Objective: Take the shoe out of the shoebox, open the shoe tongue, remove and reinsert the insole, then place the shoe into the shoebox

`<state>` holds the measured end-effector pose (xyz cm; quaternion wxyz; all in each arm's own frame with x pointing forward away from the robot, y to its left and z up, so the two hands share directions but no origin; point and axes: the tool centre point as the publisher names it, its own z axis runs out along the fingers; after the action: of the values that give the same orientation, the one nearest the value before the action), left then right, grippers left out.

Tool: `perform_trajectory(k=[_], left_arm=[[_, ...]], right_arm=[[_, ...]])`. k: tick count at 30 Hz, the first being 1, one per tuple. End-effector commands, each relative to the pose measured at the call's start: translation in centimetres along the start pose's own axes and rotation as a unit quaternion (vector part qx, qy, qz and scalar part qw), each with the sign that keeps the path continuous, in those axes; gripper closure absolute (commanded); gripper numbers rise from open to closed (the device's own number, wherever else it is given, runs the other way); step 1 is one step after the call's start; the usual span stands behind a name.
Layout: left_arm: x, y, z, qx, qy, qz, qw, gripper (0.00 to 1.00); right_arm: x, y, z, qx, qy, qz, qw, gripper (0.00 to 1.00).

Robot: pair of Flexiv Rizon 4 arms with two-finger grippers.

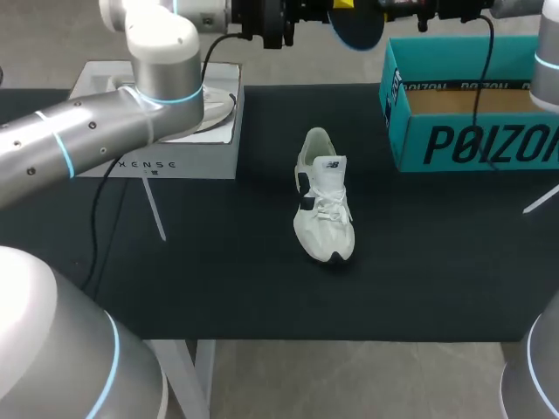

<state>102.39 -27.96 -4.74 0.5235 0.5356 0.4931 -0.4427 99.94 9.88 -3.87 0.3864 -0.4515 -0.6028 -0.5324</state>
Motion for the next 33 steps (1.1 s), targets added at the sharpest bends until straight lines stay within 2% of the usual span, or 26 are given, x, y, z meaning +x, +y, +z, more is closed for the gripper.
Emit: perform_trajectory(k=[1,3,5,6,11,13,14,17,23,28,33], left_arm=[[-0.1,0.6,0.5,0.0,-0.004,0.003,1.0,1.0],[-0.2,0.7,0.6,-0.001,-0.005,0.005,1.0,1.0],[-0.3,0.7,0.7,-0.001,-0.006,0.006,1.0,1.0],[-0.3,0.7,0.7,-0.001,-0.007,0.006,1.0,1.0],[-0.3,0.7,0.5,-0.009,-0.011,-0.001,1.0,1.0],[-0.5,0.9,0.1,-0.013,-0.017,-0.013,1.0,0.0],[-0.7,1.0,-0.2,-0.015,-0.02,-0.017,1.0,0.0],[-1.4,0.9,-1.3,0.011,-0.039,-0.041,0.998,0.0],[-1.4,0.6,-6.3,0.041,-0.002,-0.039,0.998,0.0],[-0.4,-0.2,-11.3,0.017,0.04,-0.045,0.998,0.0],[0.5,-1.7,-14.8,0.007,0.061,-0.047,0.997,0.0]], right_arm=[[0.1,0.2,0.5,0.008,-0.003,0.001,1.0,0.74],[0.1,0.1,0.6,0.01,-0.003,0.002,1.0,0.87],[0.0,0.1,0.7,0.013,-0.001,0.004,1.0,0.92],[-0.1,0.0,0.7,0.013,-0.002,0.004,1.0,1.0],[-0.4,0.0,0.8,0.01,-0.002,0.007,1.0,1.0],[-0.5,0.0,0.7,0.009,-0.001,0.007,1.0,1.0],[-0.6,0.0,0.6,0.008,0.001,0.005,1.0,1.0],[-0.8,0.3,0.3,0.004,0.004,-0.007,1.0,1.0],[-1.5,0.8,0.0,0.006,-0.005,-0.03,1.0,1.0],[-2.3,0.8,-0.3,-0.013,-0.013,-0.054,0.998,1.0],[-2.7,1.2,-0.3,-0.027,-0.019,-0.076,0.997,1.0]])
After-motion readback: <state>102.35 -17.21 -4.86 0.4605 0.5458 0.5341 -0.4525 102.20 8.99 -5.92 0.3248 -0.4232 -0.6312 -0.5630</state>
